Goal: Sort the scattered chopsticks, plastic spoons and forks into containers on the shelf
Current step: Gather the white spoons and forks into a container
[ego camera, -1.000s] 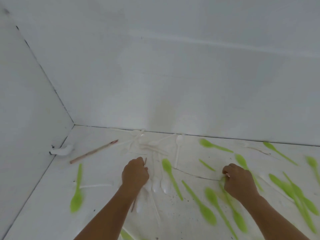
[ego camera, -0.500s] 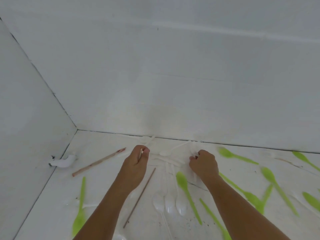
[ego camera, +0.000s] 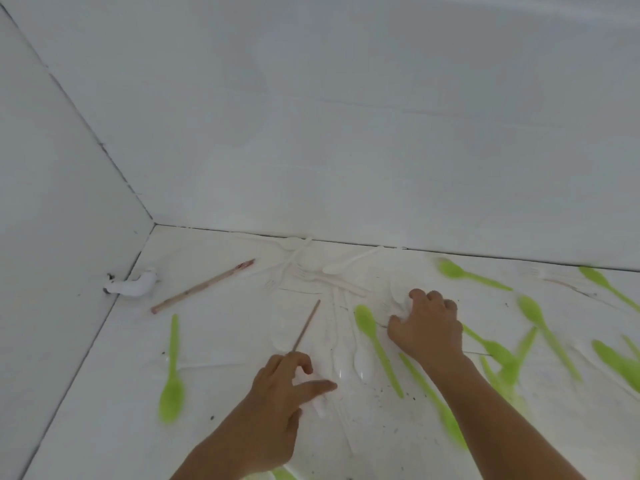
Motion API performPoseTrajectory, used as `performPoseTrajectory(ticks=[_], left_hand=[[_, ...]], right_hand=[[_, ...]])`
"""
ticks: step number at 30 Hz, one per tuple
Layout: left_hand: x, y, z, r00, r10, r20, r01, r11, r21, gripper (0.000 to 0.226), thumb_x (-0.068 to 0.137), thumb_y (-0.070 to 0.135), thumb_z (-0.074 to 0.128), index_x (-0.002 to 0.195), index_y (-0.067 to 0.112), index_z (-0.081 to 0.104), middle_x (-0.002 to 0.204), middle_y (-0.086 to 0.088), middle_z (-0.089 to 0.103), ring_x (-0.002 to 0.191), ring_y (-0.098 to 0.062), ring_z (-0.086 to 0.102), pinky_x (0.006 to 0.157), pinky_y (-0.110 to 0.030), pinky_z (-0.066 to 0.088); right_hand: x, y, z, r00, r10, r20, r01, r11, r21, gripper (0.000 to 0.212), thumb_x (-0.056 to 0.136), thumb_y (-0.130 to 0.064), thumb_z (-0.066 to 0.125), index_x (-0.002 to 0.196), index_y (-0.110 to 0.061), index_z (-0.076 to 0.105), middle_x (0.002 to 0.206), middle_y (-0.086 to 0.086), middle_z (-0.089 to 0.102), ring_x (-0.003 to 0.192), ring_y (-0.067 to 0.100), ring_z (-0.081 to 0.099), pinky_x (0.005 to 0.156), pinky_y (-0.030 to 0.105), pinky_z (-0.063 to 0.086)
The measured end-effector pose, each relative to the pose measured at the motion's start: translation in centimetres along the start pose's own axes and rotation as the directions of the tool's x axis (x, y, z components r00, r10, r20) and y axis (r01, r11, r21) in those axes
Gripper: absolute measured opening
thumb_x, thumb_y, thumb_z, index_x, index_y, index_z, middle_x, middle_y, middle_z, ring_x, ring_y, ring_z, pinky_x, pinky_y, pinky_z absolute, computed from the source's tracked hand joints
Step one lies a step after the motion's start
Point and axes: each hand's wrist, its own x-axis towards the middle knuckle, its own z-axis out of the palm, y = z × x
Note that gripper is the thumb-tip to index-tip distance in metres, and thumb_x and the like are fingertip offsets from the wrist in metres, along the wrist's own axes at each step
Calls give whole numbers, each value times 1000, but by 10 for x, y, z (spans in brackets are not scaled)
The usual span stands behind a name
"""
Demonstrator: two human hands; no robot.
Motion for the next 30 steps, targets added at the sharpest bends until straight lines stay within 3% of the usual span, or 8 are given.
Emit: performPoseTrajectory(ticks=[3, 5, 7, 10, 15, 19, 26, 30], left_hand=[[4, 4, -11, 934, -246, -260, 203, 962, -181, 53, 86, 7, 54, 124, 45, 60, 121, 25, 45, 109, 1, 54, 91, -21, 51], [24, 7, -19, 809, -432, -399, 374, 902, -217, 35, 93, 22, 64, 124, 39, 60, 116, 18, 56, 94, -4, 63, 83, -30, 57], [45, 10, -28, 733, -600, -320, 606, 790, -95, 54, 95, 46, 65, 144, 29, 49, 130, 5, 52, 109, -16, 61, 86, -33, 54], [61, 6, -28, 660, -721, -213, 732, 680, -32, 59, 94, 50, 66, 142, 21, 49, 131, -2, 52, 120, -25, 56, 90, -36, 50], [53, 8, -22, 672, -672, -310, 609, 740, -285, 4, 92, 18, 69, 94, 20, 67, 88, 9, 62, 85, -15, 62, 69, -21, 42], [39, 18, -26, 662, -677, -322, 508, 720, -473, 15, 98, 17, 62, 86, 27, 63, 83, 8, 66, 79, -4, 62, 68, -13, 40], [23, 27, -26, 654, -737, -168, 349, 492, -797, 19, 106, 16, 54, 105, 22, 72, 99, 5, 79, 84, -15, 78, 87, -48, 62], [31, 39, -25, 726, -682, 87, 235, 128, -964, 27, 105, 8, 52, 112, 7, 77, 107, -18, 77, 102, -30, 75, 93, -46, 60]], right_hand=[[-33, -16, 3, 957, -207, -201, 210, 978, -8, 30, 72, -36, 69, 99, -23, 70, 104, -1, 60, 105, 32, 55, 84, 45, 45], [-56, -35, 7, 935, -353, -23, 353, 926, 134, 16, 83, -36, 65, 91, -25, 72, 91, -7, 64, 95, 23, 61, 83, 38, 49], [-81, -51, 12, 898, -389, 209, 328, 904, 272, 20, 93, -41, 64, 105, -27, 72, 93, -12, 64, 97, 13, 61, 90, 31, 51], [-99, -62, 27, 900, -402, 171, 385, 915, 124, 31, 98, -43, 57, 122, -25, 63, 118, -8, 61, 111, 14, 61, 92, 26, 49], [-110, -70, 26, 915, -380, 137, 367, 924, 110, 31, 96, -39, 58, 122, -22, 56, 121, -5, 56, 109, 17, 61, 86, 25, 46], [-114, -74, 24, 899, -411, 154, 405, 912, 69, 17, 95, -36, 56, 106, -23, 55, 107, -6, 50, 99, 18, 61, 76, 26, 44], [-111, -77, 5, 979, -200, 26, 158, 840, 519, 43, 95, -15, 58, 56, -16, 39, 51, -6, 38, 49, 10, 39, 49, 20, 34], [-121, -91, 2, 960, -194, 202, 22, 770, 638, 46, 95, -22, 65, 53, -12, 49, 49, -7, 46, 44, 6, 41, 48, 17, 31]])
